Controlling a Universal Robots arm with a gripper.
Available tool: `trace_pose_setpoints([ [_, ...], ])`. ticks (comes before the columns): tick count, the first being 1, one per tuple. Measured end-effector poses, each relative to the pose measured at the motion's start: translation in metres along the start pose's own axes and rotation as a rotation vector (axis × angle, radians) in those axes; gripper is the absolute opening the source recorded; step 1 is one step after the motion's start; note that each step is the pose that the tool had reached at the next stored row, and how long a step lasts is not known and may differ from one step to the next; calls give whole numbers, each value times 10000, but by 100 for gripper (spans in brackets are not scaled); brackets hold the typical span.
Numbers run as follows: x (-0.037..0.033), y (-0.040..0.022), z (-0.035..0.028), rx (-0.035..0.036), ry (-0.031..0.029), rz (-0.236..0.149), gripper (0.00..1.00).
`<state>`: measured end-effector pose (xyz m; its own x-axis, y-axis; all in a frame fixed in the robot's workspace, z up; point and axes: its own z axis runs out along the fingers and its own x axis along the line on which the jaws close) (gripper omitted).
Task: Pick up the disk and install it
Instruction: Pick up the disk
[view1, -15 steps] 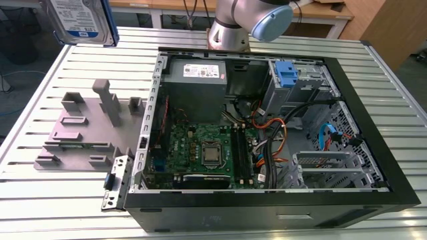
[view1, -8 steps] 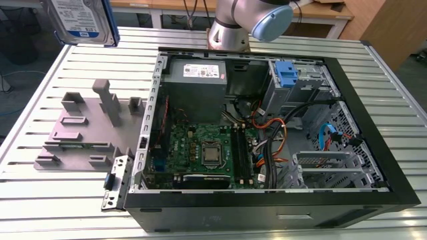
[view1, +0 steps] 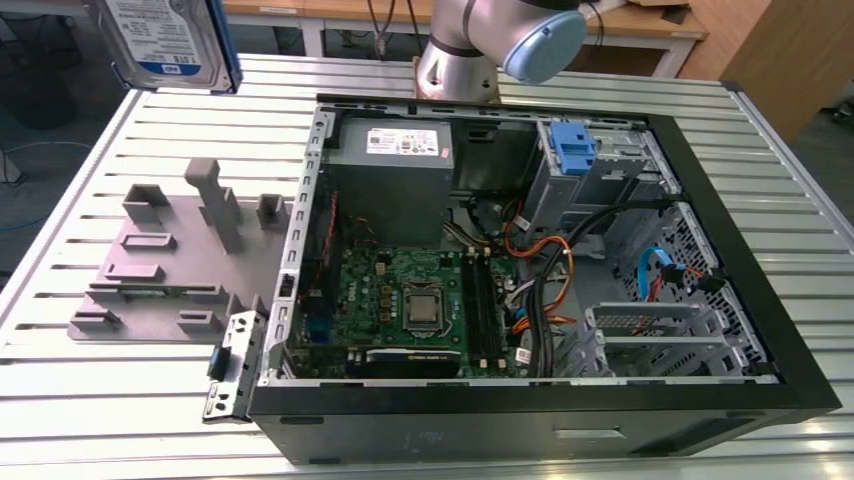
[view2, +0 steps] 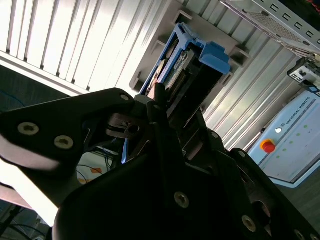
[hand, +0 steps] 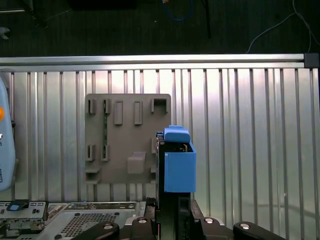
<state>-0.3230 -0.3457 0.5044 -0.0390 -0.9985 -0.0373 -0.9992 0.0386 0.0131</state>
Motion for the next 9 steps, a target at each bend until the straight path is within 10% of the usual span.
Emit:
trace_pose_setpoints([
  [9, -1, -25, 1, 0, 0, 0, 35],
])
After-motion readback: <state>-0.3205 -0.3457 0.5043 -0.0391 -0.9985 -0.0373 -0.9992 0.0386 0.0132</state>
